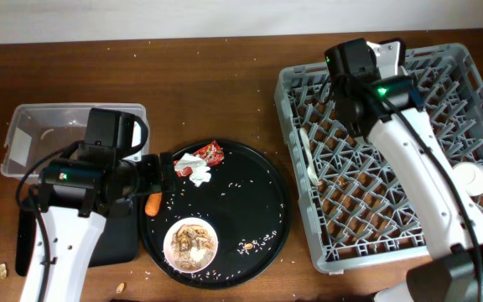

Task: Sort waste into correct bins and load items into the dishwasher rack
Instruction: 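Lift the white plate and stand it upright in the rack, then grasp the white tissue with the left gripper and drop it in the clear bin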

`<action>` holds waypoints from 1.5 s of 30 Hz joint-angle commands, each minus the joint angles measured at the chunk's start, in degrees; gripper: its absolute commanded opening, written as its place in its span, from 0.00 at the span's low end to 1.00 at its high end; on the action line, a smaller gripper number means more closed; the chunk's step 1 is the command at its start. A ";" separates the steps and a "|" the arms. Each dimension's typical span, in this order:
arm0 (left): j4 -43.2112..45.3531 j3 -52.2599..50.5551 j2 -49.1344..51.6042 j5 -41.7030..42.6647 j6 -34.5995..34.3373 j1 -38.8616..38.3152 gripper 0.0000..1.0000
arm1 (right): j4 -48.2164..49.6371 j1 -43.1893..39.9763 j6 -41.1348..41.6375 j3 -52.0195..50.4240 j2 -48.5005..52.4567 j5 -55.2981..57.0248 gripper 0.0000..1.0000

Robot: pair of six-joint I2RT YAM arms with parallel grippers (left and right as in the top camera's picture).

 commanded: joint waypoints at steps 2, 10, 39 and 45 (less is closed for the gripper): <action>0.04 0.00 -0.83 -0.81 -0.57 0.15 0.99 | 1.53 0.28 -3.23 0.74 3.48 3.15 0.04; 0.02 0.00 -0.83 -0.81 -0.57 0.15 0.99 | 15.87 0.20 -19.82 -0.90 4.70 11.54 0.04; 0.04 0.00 -0.83 -0.81 -0.57 0.15 0.99 | -9.44 13.07 9.57 -0.20 -52.61 -37.77 0.99; 0.04 0.00 -0.83 -0.81 -0.57 0.15 0.99 | -18.01 12.83 5.38 -1.60 -64.39 -43.93 0.98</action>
